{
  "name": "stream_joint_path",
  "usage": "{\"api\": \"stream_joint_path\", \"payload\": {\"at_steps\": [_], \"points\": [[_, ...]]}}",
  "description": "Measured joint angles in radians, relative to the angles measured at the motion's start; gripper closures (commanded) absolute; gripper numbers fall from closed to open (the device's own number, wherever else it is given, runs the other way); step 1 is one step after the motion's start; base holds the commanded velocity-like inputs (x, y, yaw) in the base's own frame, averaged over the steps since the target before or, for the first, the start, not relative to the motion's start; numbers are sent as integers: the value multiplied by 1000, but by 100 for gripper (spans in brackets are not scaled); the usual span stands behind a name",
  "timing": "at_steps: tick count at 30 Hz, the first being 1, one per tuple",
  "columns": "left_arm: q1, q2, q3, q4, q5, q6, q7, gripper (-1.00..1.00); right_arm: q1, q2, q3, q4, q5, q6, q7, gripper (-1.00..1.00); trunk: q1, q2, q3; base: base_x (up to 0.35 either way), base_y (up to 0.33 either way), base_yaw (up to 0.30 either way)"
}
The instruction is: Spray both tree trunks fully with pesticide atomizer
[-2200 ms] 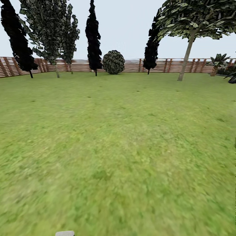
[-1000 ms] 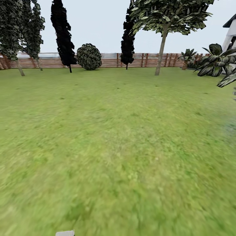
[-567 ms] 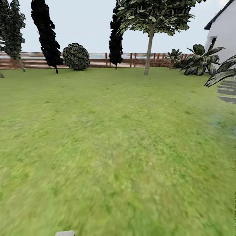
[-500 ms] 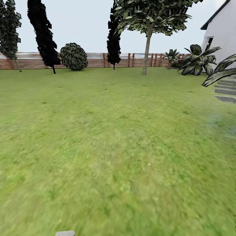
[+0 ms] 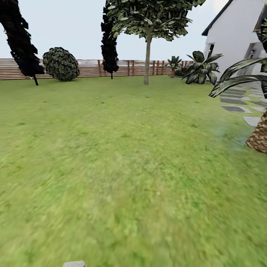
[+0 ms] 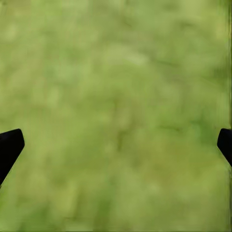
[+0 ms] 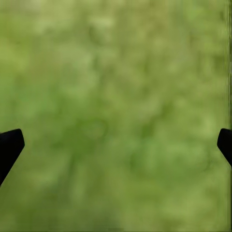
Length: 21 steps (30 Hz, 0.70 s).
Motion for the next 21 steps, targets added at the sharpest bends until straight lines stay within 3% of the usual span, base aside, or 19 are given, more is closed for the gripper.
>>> {"api": "stream_joint_path", "payload": {"at_steps": [21], "points": [[0,0,0,0,1,0,0,-100,0,0,0,-1,0,0,0,-100,0,0,0,340,0,-267]]}}
